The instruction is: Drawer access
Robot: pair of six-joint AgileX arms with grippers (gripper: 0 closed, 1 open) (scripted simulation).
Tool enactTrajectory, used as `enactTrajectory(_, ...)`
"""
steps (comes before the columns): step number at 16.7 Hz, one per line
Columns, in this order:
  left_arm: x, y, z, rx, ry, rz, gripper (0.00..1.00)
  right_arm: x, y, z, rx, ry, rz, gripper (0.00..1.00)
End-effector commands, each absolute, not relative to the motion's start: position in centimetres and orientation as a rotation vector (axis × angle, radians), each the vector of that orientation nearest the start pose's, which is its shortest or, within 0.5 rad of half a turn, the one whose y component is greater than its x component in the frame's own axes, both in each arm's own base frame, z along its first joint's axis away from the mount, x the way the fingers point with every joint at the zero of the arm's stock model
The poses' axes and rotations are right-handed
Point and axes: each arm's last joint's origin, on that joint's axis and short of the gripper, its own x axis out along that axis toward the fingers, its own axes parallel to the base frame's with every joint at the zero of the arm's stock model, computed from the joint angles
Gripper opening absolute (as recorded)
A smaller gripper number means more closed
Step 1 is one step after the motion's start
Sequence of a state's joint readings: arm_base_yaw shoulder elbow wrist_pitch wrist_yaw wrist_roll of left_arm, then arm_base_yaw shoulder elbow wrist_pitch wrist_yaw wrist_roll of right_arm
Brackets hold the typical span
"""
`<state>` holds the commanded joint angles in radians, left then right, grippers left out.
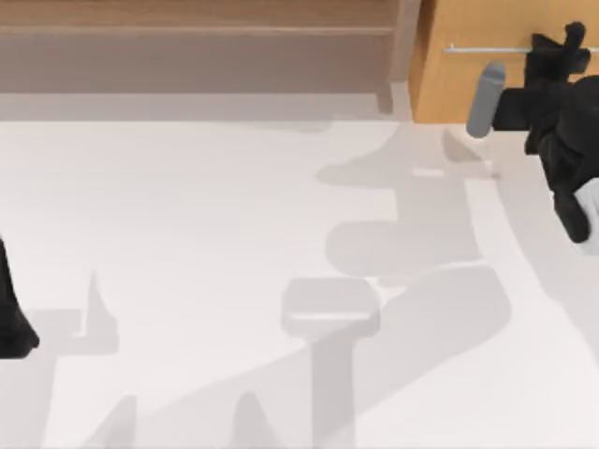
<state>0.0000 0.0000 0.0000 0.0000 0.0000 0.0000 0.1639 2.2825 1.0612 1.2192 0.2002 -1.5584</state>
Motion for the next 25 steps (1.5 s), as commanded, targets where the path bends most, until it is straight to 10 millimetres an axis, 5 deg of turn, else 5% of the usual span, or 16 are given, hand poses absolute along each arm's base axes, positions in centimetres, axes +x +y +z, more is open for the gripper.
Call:
enactTrajectory(2, 10.6, -0.1, 16.0, 0.0, 0.0, 0.0, 1.0, 43.1, 6.9, 8.9, -1.571, 0.008, -0.008, 0.0)
enactTrajectory(11, 10.6, -0.1, 16.0, 0.0, 0.0, 0.0, 1.0, 43.0, 7.1, 8.8, -1.568, 0.009, -0.003, 0.0)
enactTrajectory(19, 10.6, -0.1, 16.0, 0.0, 0.0, 0.0, 1.0, 37.1, 7.1, 8.7, -1.568, 0.016, 0.003, 0.0)
enactTrajectory(25, 10.6, -0.1, 16.0, 0.0, 0.0, 0.0, 1.0, 36.7, 7.1, 8.7, -1.569, 0.013, 0.0, 0.0)
